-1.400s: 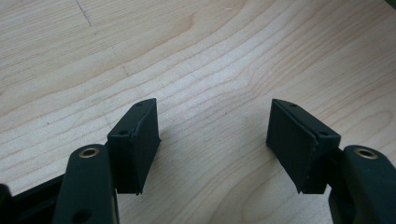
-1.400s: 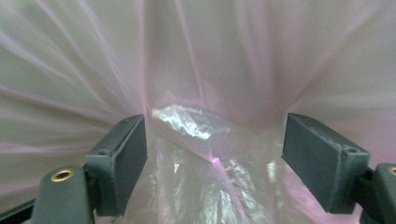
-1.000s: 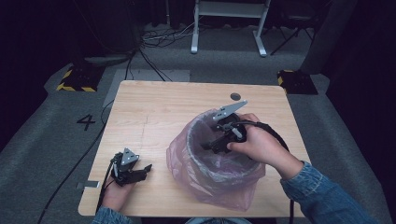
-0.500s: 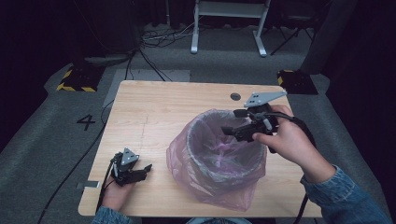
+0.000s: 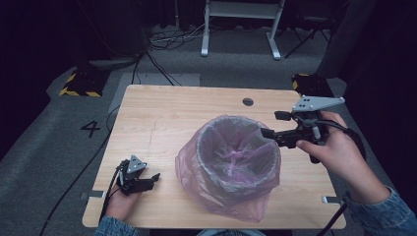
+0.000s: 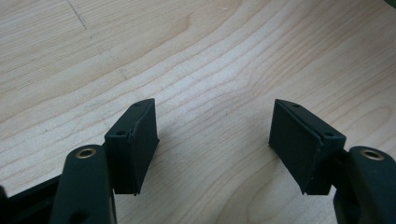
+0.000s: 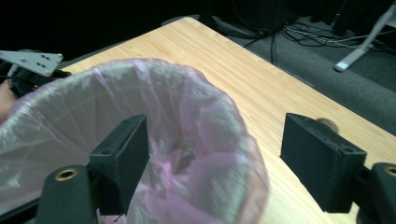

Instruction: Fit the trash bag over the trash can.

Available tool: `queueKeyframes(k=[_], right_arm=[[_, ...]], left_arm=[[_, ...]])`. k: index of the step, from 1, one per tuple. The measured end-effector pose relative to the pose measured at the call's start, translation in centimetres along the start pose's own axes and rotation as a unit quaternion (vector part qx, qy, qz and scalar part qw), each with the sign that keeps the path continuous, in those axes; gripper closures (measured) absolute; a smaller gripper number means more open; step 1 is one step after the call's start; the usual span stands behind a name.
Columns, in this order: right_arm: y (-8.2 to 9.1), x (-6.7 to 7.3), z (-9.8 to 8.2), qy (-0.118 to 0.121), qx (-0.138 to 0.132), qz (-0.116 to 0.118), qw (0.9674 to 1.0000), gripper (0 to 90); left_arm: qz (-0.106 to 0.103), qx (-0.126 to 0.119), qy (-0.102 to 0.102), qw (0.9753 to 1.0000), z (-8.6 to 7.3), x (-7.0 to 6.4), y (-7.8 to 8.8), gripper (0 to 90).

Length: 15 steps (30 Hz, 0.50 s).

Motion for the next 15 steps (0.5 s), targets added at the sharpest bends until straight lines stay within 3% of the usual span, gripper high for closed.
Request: queueKeyframes(k=[15], right_arm=[[4.0,-3.4,-3.0,-0.04,-0.021,-0.037,0.9983,23.7]], left_arm=[[-0.004,0.0,-0.004,1.0,-0.1,0.1,0.1,31.4]])
Point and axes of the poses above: each handheld gripper's, and its own axes: y roughly backward along the jaws, z roughly out of its top, x roughly to its left, the point moved 9 cm from there along -y, roughly forward along the jaws, and after that the axes turned 9 degrees about z, right-handed, at the moved point
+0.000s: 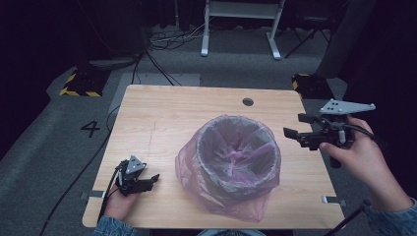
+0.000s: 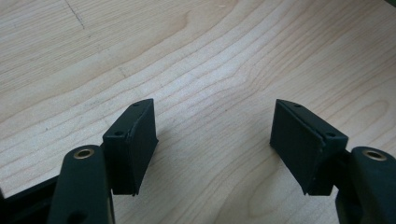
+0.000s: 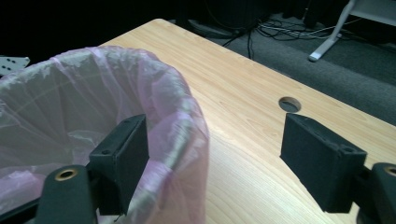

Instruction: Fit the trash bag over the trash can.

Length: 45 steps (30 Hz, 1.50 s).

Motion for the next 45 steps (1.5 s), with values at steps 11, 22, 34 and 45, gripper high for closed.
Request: queueKeyframes(k=[11,22,34,45], right_arm=[[2.4,-1.6,-2.0,-0.018,-0.008,-0.021,0.9996,23.4],[2.8,-2.0,-4.7,-0.029,0.0,-0.037,0.9989,21.2],[1.3,-2.9,-8.3,-0.045,0.009,-0.038,0.9982,20.6],[0.2,-3.6,-11.3,-0.045,-0.002,-0.048,0.9978,20.6]], left_arm=[[0.001,0.0,0.0,1.0,0.0,0.0,0.0,31.0],[0.001,0.0,0.0,1.0,0.0,0.0,0.0,31.0],[0.002,0.0,0.002,1.0,0.0,0.0,0.0,30.9],[0.002,0.001,0.003,1.0,0.0,0.0,0.0,30.8]])
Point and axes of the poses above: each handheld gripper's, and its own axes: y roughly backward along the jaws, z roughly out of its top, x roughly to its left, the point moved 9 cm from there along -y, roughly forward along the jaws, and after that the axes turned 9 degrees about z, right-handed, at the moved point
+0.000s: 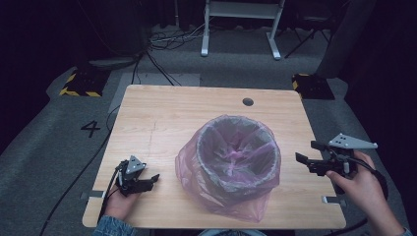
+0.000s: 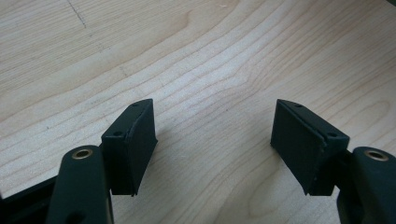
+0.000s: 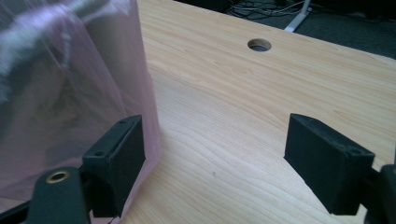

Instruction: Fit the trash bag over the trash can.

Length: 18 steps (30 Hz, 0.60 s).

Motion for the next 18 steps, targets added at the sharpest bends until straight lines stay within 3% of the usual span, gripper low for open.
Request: queueKeyframes(k=[9,18], right_arm=[[-1.1,-0.1,-2.3,-0.013,-0.034,0.008,0.9993,19.5],[-2.4,-0.4,-5.5,-0.014,-0.029,-0.002,0.9995,19.5]], left_arm=[[0.0,0.0,0.0,1.0,0.0,0.0,0.0,30.8],[0.0,0.0,0.0,1.0,0.0,0.0,0.0,30.8]])
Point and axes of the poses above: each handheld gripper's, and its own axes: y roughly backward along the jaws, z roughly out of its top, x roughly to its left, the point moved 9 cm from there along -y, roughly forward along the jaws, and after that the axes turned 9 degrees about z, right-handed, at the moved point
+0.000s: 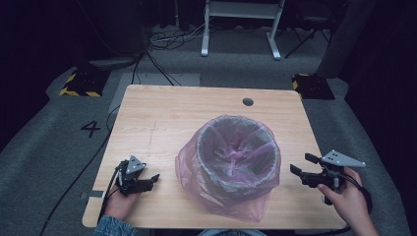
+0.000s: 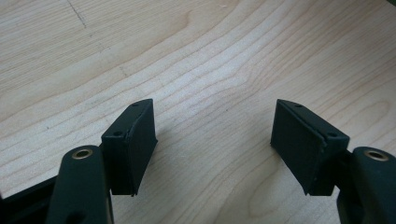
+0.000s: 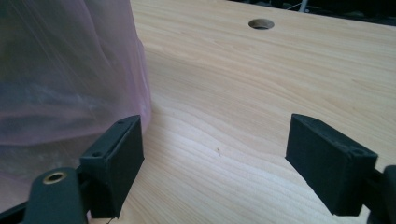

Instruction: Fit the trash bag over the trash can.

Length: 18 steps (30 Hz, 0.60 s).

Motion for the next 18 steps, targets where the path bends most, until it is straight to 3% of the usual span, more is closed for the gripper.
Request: queueKeyframes(k=[9,18], right_arm=[[-0.8,-0.9,-2.8,0.009,0.018,-0.024,0.9995,19.5],[-1.7,-1.7,-5.3,-0.004,0.042,-0.035,0.9985,19.5]], left_arm=[[0.0,0.0,0.0,1.0,0.0,0.0,0.0,30.8],[0.0,0.0,0.0,1.0,0.0,0.0,0.0,30.8]])
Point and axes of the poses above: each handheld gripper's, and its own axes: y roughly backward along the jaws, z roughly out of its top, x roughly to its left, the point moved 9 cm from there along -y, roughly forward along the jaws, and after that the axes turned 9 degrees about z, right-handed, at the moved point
